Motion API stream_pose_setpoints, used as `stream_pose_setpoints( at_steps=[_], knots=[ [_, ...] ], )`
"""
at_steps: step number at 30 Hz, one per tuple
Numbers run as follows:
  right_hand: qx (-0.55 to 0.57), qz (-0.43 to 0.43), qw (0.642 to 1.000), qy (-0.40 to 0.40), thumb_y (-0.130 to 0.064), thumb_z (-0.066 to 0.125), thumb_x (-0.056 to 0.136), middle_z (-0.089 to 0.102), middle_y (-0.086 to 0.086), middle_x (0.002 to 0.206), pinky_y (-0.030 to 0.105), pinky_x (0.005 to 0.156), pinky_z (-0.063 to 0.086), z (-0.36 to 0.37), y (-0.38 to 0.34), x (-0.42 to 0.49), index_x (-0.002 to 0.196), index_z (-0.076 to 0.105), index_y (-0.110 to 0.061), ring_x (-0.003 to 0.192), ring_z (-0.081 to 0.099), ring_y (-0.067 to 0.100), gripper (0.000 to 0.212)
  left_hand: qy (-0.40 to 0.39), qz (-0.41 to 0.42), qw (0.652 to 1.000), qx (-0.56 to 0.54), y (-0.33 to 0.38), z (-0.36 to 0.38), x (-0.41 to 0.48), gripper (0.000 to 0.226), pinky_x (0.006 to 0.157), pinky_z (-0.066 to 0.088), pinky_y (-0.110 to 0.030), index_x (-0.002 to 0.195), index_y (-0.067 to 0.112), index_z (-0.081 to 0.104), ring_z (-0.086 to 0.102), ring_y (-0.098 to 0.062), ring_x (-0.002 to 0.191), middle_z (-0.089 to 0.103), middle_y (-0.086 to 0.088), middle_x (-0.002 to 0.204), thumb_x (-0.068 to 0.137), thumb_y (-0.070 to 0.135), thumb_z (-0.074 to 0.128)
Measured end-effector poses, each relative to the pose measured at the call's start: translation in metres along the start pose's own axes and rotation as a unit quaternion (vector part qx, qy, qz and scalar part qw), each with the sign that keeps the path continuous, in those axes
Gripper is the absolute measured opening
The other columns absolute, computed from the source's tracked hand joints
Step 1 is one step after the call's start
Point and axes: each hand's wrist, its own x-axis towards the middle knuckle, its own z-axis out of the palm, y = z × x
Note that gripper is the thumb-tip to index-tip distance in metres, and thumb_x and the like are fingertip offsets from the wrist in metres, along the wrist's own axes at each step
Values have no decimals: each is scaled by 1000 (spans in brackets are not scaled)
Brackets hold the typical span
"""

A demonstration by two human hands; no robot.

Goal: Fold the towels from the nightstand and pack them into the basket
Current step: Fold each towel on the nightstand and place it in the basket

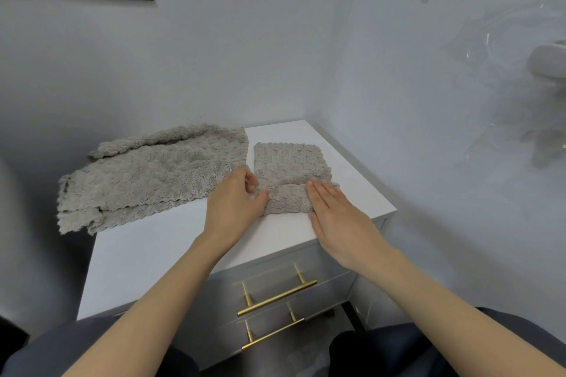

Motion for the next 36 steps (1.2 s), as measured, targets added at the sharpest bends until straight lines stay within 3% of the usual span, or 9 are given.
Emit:
stream_pose_setpoints(
  at_steps=[6,9,11,15,19,24,26,30,36],
  knots=[
    [-1,-8,1000,20,-12,28,103,1,3,162,19,111,-1,0,13,2,153,0,-13,148,5,14,57,-1,254,958,134,2,-6,-7,27,86,36,-33,105,19,73,60,-21,98,70,4,105,88,3,61],
    [47,1,998,29,-2,36,96,16,0,160,23,112,20,-3,16,4,153,12,-18,145,17,14,63,-77,248,955,143,-1,-14,-5,39,99,39,-37,122,19,66,57,-21,113,65,4,122,86,7,58],
    [79,17,995,51,1,40,92,35,1,150,30,98,39,-4,16,5,148,26,-19,137,30,17,61,-120,228,948,189,-6,-19,-3,53,111,27,-37,134,30,54,46,-11,127,54,15,135,84,16,55],
    [125,21,988,83,-6,41,94,56,3,116,32,68,38,-5,20,8,132,44,-20,104,51,20,41,-111,212,950,202,-9,-21,-3,50,114,18,-36,135,36,50,41,-6,129,52,19,135,86,26,55],
    [237,47,963,117,-8,48,92,55,-2,115,23,79,39,-10,24,15,119,57,-16,99,53,11,30,-102,165,972,135,-4,-17,-2,37,110,26,-35,127,25,57,48,-13,121,61,8,124,90,24,55],
    [330,117,926,142,-13,56,89,57,-9,99,2,67,32,-16,28,20,109,60,-21,87,49,7,22,-139,55,989,9,4,-19,0,23,87,44,-36,113,18,60,56,-20,97,63,-1,101,91,26,54],
    [370,143,907,138,-18,57,88,58,-11,91,4,61,34,-17,30,21,102,58,-26,74,51,7,16,-143,32,989,-27,6,-20,1,16,70,39,-31,96,12,59,53,-19,80,57,-2,82,92,26,52],
    [440,192,868,126,-29,57,90,56,-12,80,7,53,35,-19,32,23,94,58,-31,58,48,-8,4,-141,-18,985,-99,9,-20,3,35,55,24,-28,66,16,40,32,-5,49,36,7,60,95,34,51],
    [421,239,867,116,-33,59,90,54,-13,78,16,58,35,-13,33,26,94,58,-22,70,50,-1,12,-124,-48,988,-72,11,-14,6,45,53,20,-29,61,18,31,26,-10,48,28,7,52,95,40,51]
  ],
)
